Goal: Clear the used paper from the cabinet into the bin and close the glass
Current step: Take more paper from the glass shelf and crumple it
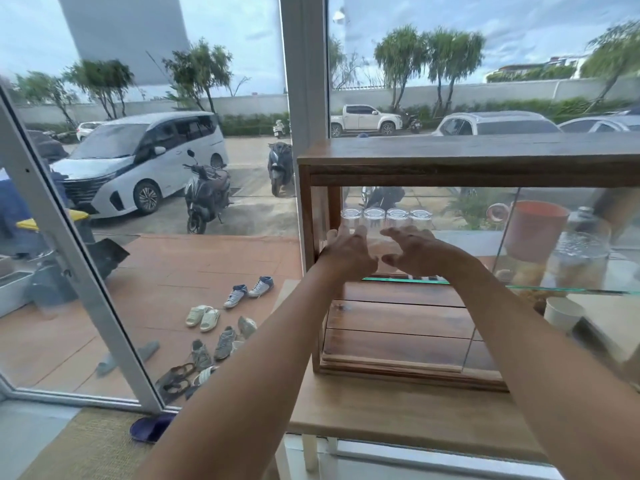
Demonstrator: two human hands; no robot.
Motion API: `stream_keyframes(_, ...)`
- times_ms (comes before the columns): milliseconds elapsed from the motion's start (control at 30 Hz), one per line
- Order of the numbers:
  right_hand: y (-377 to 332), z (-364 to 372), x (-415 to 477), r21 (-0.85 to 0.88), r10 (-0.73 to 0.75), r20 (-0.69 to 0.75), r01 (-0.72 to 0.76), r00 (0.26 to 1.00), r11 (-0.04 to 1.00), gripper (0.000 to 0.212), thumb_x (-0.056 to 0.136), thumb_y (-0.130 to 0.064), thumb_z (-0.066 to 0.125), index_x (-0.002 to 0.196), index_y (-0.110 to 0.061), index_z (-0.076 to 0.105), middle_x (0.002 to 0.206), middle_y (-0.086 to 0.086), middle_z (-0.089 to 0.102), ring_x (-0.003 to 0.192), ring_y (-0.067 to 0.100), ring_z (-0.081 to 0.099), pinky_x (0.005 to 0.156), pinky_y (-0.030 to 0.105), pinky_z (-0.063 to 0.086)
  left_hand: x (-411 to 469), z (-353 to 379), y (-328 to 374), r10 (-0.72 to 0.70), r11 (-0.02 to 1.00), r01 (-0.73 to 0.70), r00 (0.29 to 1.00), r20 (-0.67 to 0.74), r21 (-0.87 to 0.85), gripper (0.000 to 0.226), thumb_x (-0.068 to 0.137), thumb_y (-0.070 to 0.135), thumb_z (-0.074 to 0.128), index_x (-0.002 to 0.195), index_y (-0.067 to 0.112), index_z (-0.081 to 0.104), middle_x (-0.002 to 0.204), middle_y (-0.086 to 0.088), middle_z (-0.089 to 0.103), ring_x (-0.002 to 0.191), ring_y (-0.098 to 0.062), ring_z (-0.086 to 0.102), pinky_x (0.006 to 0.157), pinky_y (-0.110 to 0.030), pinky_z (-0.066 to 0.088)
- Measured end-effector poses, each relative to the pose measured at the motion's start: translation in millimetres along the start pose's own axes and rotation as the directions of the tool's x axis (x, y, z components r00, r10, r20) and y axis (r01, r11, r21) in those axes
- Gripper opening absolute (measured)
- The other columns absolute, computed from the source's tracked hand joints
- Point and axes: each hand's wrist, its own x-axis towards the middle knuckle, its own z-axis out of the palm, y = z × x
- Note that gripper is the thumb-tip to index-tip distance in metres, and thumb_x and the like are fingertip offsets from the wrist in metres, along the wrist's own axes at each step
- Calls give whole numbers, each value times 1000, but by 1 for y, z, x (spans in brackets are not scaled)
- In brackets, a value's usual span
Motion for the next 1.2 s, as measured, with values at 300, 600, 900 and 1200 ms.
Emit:
stream_keyframes(300, 9, 21, 5, 83, -167, -111, 176, 980, 981, 24, 93, -20, 56, 114, -14, 67, 116, 14, 67, 111, 35, 61, 94, 47, 50, 5, 11, -3, 30, 996, -27, 999, 25, -81, 30, 94, 29, 50, 112, 9, 62, 111, -18, 67, 108, -38, 62, 94, -46, 50)
stream_keyframes(600, -1, 14, -37, 342, -184, -221, 253, 958, 905, 9, 88, -19, 66, 94, -19, 73, 84, -4, 71, 77, 13, 61, 66, 24, 45, -42, 1, -9, 127, 939, -179, 974, -188, -293, 14, 89, 20, 67, 95, 13, 77, 82, -7, 75, 76, -22, 69, 71, -36, 57)
stream_keyframes(900, -46, 57, -94, 873, -415, 1, 202, 910, 444, 32, 83, -28, 72, 106, -6, 72, 96, 8, 73, 90, 16, 71, 80, 28, 59, -148, -1, -79, 30, 578, -152, 986, -166, -802, 16, 87, 28, 72, 93, 14, 78, 69, -1, 71, 63, -15, 64, 55, -26, 50)
stream_keyframes(1200, -144, 192, -86, 951, -465, 263, -146, 846, 272, 31, 73, -27, 78, 99, -11, 74, 100, 9, 76, 96, 26, 75, 86, 40, 62, -250, 37, -193, -341, 417, 112, 939, -41, -902, 14, 93, 19, 68, 97, 9, 76, 68, -1, 69, 59, -14, 63, 52, -24, 49)
